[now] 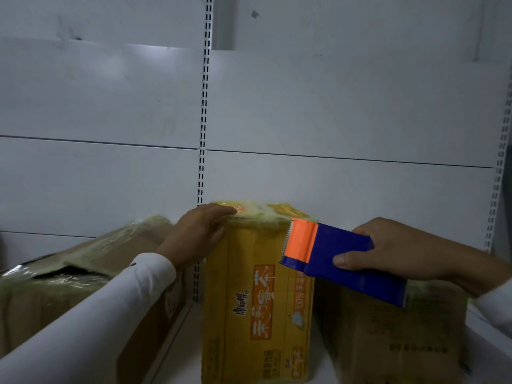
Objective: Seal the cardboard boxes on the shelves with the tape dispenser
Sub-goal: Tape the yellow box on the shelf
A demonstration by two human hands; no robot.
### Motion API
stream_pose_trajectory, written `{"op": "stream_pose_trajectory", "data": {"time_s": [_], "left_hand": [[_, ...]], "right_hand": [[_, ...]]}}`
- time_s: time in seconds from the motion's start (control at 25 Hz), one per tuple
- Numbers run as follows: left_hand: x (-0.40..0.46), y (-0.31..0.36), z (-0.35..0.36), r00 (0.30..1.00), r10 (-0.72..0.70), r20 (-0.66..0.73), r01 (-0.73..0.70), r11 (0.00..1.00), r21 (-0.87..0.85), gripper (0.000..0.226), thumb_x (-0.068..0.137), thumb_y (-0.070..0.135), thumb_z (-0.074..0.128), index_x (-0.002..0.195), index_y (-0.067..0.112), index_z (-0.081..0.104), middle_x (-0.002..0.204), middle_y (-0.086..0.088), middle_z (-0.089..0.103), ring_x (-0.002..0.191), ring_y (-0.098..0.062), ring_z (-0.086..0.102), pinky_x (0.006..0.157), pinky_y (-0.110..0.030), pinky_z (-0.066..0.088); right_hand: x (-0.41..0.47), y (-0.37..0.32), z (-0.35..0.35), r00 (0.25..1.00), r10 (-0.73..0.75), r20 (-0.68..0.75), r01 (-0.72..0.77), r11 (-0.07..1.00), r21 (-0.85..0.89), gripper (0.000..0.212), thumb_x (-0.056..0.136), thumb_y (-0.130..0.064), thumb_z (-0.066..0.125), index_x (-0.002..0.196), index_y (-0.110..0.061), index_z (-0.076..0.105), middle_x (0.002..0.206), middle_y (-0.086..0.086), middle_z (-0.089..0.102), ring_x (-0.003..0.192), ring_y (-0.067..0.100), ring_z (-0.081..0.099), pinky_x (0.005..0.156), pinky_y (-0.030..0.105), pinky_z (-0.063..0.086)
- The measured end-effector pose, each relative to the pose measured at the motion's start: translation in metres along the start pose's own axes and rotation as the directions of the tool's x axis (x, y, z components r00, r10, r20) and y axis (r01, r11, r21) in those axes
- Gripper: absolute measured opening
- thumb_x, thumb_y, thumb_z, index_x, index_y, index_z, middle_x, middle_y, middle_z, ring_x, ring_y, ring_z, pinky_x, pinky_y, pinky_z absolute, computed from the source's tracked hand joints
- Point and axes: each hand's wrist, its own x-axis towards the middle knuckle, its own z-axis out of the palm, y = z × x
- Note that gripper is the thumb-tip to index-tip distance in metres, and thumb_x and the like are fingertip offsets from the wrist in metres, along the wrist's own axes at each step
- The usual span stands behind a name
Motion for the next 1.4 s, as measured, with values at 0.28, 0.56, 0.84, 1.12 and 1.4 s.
{"op": "stream_pose_trajectory", "data": {"time_s": [0.28, 0.56, 0.84, 1.12, 1.4], "left_hand": [[-0.008, 0.012, -0.007, 0.999, 0.046, 0.020, -0.046, 0.998, 0.041, 0.046, 0.090, 0.021, 0.061, 0.134, 0.016, 0.052, 0.137, -0.004, 0.053, 0.128, -0.019, 0.046, 0.108, -0.034, 0.037], [-0.031, 0.039, -0.017, 0.935, 0.024, 0.355, 0.145, 0.885, -0.443, 0.048, 0.090, 0.042, 0.050, 0.133, 0.020, 0.051, 0.125, 0.008, 0.061, 0.117, -0.004, 0.055, 0.100, -0.038, 0.047], [-0.045, 0.031, -0.010, 0.940, -0.023, 0.340, 0.279, 0.626, -0.728, 0.030, 0.088, 0.030, 0.056, 0.106, 0.008, 0.066, 0.100, -0.026, 0.064, 0.092, -0.047, 0.058, 0.086, -0.058, 0.048], [-0.044, 0.015, -0.011, 0.956, -0.098, 0.275, 0.272, 0.642, -0.717, 0.020, 0.087, 0.031, 0.060, 0.085, 0.012, 0.067, 0.074, -0.004, 0.065, 0.069, -0.016, 0.056, 0.065, -0.028, 0.046], [-0.031, -0.021, -0.062, 0.949, -0.304, 0.088, 0.295, 0.749, -0.593, 0.014, 0.090, 0.012, 0.058, 0.086, 0.002, 0.066, 0.068, -0.007, 0.063, 0.063, -0.014, 0.055, 0.062, -0.022, 0.048]], "right_hand": [[0.013, -0.008, 0.010, 0.995, -0.090, 0.038, 0.088, 0.996, 0.034, 0.045, 0.075, -0.066, 0.069, 0.082, -0.021, 0.065, 0.074, -0.003, 0.074, 0.061, 0.010, 0.070, 0.055, 0.016, 0.046], [0.020, -0.017, 0.022, 0.970, -0.217, 0.106, 0.204, 0.972, 0.120, 0.030, 0.075, -0.062, 0.069, 0.089, -0.036, 0.066, 0.088, -0.004, 0.076, 0.076, 0.014, 0.074, 0.062, 0.021, 0.055], [0.024, -0.030, 0.039, 0.966, -0.188, 0.180, 0.177, 0.981, 0.075, 0.055, 0.070, -0.067, 0.070, 0.103, -0.024, 0.065, 0.096, -0.002, 0.075, 0.084, 0.017, 0.074, 0.078, 0.044, 0.062], [0.040, -0.040, 0.042, 0.955, -0.192, 0.227, 0.181, 0.981, 0.069, 0.054, 0.070, -0.064, 0.070, 0.103, -0.022, 0.064, 0.097, 0.000, 0.075, 0.085, 0.018, 0.074, 0.077, 0.043, 0.061], [0.042, -0.008, -0.025, 0.963, -0.128, 0.238, 0.141, 0.989, -0.039, 0.053, 0.071, -0.075, 0.069, 0.087, -0.024, 0.070, 0.084, 0.009, 0.075, 0.069, 0.023, 0.072, 0.062, 0.024, 0.055]]}}
